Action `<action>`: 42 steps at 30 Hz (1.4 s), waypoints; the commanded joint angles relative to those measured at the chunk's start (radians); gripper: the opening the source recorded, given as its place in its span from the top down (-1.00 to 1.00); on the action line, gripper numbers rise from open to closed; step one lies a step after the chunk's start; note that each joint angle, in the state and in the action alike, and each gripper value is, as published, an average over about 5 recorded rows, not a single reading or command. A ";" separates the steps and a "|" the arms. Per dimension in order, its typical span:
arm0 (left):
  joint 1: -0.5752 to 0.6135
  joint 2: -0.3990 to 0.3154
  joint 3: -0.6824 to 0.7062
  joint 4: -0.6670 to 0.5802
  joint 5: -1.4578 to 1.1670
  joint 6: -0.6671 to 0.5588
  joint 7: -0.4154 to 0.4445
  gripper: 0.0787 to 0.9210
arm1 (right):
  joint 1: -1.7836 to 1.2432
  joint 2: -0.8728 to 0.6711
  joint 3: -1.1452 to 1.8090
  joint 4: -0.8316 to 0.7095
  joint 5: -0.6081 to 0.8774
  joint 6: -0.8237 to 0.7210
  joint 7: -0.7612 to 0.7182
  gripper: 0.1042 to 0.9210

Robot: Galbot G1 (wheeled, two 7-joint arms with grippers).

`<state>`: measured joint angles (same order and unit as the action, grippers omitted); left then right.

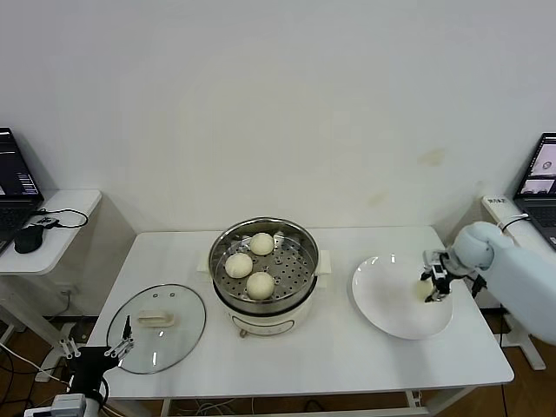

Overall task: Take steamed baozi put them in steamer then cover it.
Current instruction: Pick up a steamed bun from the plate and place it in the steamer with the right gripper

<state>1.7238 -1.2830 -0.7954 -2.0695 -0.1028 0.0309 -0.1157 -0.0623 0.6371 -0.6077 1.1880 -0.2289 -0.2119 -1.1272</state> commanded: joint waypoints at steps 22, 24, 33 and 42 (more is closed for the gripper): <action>-0.019 -0.011 0.007 0.016 0.003 0.001 -0.002 -0.77 | 0.617 0.503 -0.558 0.173 0.676 -0.419 0.281 -0.22; -0.017 -0.014 0.006 0.014 0.003 0.000 -0.003 -0.77 | 0.578 0.531 -0.559 0.157 0.672 -0.427 0.292 -0.22; -0.001 -0.017 -0.014 -0.004 -0.003 -0.002 -0.003 -0.77 | 0.439 0.560 -0.549 0.093 0.600 -0.453 0.303 -0.23; 0.003 -0.020 -0.016 -0.014 -0.002 -0.002 -0.004 -0.77 | 0.396 0.556 -0.537 0.060 0.560 -0.452 0.306 -0.22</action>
<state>1.7263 -1.3024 -0.8093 -2.0826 -0.1048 0.0291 -0.1192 0.3927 1.1382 -1.1368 1.2827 0.3455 -0.6371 -0.8454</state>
